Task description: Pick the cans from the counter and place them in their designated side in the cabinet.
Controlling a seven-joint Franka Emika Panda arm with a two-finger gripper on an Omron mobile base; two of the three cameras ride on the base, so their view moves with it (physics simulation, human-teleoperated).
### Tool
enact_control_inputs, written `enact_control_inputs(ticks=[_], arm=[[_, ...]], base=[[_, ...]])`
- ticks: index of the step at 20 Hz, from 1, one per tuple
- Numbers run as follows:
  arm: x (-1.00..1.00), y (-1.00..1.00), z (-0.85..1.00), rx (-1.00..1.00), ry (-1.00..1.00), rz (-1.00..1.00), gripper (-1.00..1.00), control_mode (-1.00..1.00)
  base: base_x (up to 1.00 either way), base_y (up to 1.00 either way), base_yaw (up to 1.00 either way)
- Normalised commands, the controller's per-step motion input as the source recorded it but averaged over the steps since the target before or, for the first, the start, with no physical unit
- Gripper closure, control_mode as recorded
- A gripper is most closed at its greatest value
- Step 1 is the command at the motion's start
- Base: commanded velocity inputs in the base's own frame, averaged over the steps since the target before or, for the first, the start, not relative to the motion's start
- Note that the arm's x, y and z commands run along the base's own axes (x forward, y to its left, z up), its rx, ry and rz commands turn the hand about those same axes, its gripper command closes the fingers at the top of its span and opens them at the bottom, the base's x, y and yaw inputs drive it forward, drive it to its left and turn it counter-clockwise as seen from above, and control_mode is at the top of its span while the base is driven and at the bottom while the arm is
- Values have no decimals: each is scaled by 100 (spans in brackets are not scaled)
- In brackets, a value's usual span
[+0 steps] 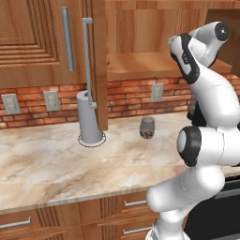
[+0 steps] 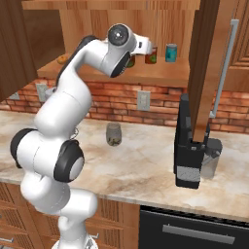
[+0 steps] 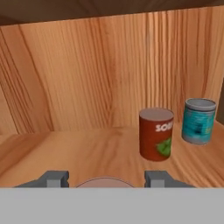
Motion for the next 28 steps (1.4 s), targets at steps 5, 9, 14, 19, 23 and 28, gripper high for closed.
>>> enact_control_inputs(ticks=[5,9,14,19,23,28], arm=[[31,-4,0,-1,1,1,100,-100],[27,0,0,-1,3,1,100,-100],[23,0,0,-1,4,1,100,-100],[21,0,-1,-1,4,0,100,-100],[22,0,-6,-1,2,1,100,-100],[14,-3,-13,-2,0,1,100,-100]], base=[[0,0,0],[0,0,0],[0,0,0],[0,0,0],[0,0,0],[0,0,0]])
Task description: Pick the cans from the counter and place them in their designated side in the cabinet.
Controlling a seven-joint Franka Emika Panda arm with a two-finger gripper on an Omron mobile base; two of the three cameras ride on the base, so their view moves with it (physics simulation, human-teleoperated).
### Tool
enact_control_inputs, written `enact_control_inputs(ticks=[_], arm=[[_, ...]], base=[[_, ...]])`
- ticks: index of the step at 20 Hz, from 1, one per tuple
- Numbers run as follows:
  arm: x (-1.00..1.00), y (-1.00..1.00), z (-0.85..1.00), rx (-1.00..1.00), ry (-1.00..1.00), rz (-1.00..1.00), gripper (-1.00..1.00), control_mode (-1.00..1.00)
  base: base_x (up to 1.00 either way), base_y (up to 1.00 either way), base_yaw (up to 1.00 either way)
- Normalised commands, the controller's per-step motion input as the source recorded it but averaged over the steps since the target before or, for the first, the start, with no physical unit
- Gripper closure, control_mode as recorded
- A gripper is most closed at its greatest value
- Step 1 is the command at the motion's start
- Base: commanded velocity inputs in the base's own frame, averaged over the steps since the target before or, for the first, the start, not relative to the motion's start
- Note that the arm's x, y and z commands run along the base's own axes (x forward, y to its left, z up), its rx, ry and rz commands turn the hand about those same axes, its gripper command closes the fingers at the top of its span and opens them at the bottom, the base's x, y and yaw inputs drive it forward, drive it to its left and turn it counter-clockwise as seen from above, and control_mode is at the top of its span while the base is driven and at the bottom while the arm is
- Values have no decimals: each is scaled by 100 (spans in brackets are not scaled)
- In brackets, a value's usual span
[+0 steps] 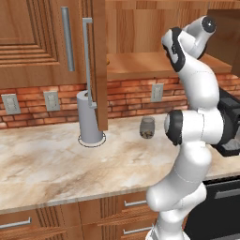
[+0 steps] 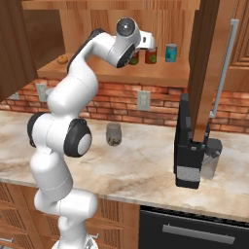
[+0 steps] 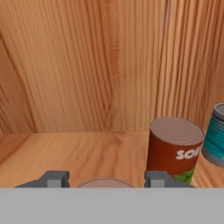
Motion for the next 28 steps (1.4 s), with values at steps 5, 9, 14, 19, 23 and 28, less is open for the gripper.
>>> enact_control_inputs(ticks=[5,9,14,19,23,28], arm=[[10,-9,-12,-2,0,1,100,-100],[14,-9,-12,-2,0,1,100,-100],[19,-2,-11,-2,0,1,100,-100],[16,0,-9,-2,0,1,100,-100],[11,0,-16,-3,0,1,100,-100],[7,0,-16,-3,0,1,-100,-100]], base=[[0,0,0],[0,0,0],[0,0,0],[0,0,0],[0,0,0],[0,0,0]])
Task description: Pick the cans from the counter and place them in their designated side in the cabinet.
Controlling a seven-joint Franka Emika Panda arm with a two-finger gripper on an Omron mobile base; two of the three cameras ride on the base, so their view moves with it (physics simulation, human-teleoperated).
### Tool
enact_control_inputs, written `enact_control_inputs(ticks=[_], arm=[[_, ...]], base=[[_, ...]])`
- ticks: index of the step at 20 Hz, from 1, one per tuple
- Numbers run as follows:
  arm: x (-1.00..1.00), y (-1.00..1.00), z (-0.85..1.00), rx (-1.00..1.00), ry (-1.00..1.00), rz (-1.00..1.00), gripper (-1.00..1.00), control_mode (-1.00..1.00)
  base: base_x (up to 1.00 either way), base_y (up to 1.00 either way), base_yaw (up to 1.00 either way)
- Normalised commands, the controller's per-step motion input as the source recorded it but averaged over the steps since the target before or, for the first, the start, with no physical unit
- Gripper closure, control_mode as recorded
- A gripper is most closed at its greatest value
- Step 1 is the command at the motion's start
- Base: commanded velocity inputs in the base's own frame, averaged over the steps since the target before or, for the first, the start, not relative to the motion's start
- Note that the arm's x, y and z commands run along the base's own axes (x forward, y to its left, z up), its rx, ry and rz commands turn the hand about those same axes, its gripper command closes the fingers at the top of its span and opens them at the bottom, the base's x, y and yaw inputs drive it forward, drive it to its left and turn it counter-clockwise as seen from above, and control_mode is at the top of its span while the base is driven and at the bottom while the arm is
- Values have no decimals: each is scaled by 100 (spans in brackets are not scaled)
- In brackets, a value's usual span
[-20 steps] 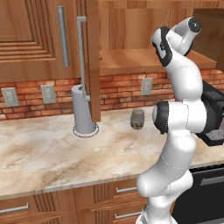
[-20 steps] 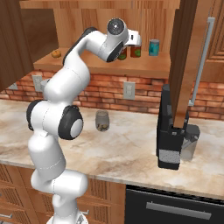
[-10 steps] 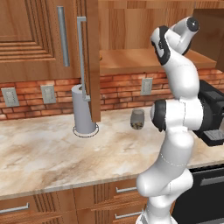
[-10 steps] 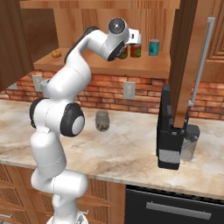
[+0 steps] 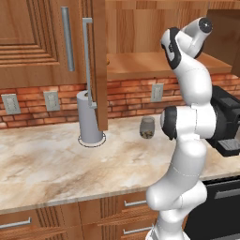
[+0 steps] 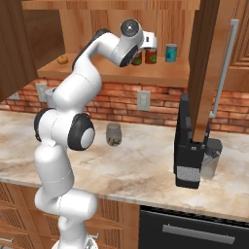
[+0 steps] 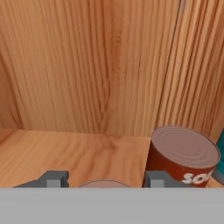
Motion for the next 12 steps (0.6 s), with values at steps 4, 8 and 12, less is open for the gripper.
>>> enact_control_inputs(ticks=[4,8,12], arm=[[10,-1,-8,-1,-1,1,-100,-100],[18,-1,-10,0,-4,2,-100,-100],[23,0,-10,0,-6,3,-100,-100]], base=[[0,0,0],[0,0,0],[0,0,0]])
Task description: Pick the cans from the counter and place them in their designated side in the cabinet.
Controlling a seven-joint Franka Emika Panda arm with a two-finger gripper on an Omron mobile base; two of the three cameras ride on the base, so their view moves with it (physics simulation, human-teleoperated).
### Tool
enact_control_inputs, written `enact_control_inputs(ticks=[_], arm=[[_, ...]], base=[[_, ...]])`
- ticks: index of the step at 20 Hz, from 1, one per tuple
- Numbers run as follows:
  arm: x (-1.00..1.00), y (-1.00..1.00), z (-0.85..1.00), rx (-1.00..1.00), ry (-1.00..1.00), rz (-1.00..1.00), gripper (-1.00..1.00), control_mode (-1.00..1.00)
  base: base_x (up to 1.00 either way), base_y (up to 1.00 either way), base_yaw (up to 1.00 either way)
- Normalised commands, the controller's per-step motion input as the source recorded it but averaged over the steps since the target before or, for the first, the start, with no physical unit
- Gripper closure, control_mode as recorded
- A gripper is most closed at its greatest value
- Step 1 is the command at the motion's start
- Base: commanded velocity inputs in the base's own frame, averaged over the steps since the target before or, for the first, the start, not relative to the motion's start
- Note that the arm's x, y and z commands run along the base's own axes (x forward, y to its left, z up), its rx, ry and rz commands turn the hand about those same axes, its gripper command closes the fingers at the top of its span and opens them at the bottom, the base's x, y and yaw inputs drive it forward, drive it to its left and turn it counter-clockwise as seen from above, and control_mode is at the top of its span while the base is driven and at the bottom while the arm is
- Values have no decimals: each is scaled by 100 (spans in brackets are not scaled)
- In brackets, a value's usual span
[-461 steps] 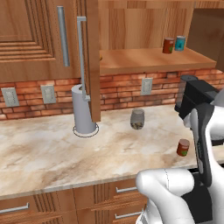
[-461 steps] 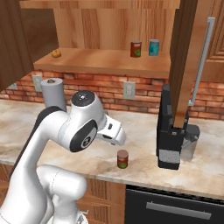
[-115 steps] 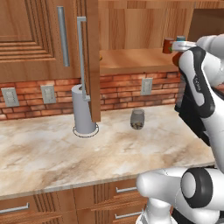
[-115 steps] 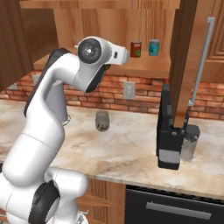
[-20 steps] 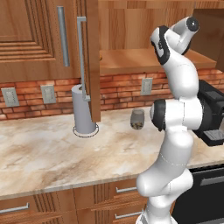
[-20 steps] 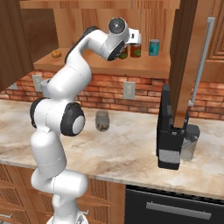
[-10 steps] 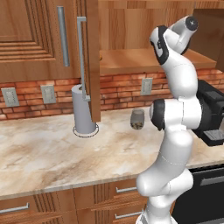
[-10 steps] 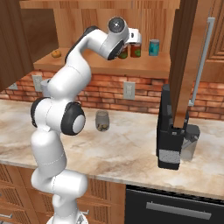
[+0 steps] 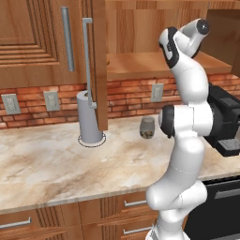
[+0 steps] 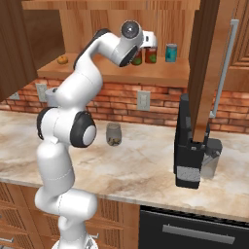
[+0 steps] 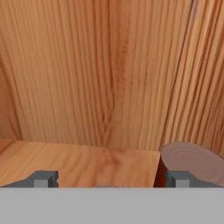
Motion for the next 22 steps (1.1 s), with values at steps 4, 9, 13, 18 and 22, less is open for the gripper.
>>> enact_control_inputs(ticks=[4,9,13,18,22], arm=[[17,-3,-1,0,-12,4,-100,-100],[4,-14,0,0,-16,5,-100,-100],[-1,-13,5,0,-13,4,-100,-100],[-3,-1,20,0,-11,5,-100,-100],[-15,0,20,0,-9,6,-100,-100]], base=[[0,0,0],[0,0,0],[0,0,0],[0,0,0],[0,0,0]])
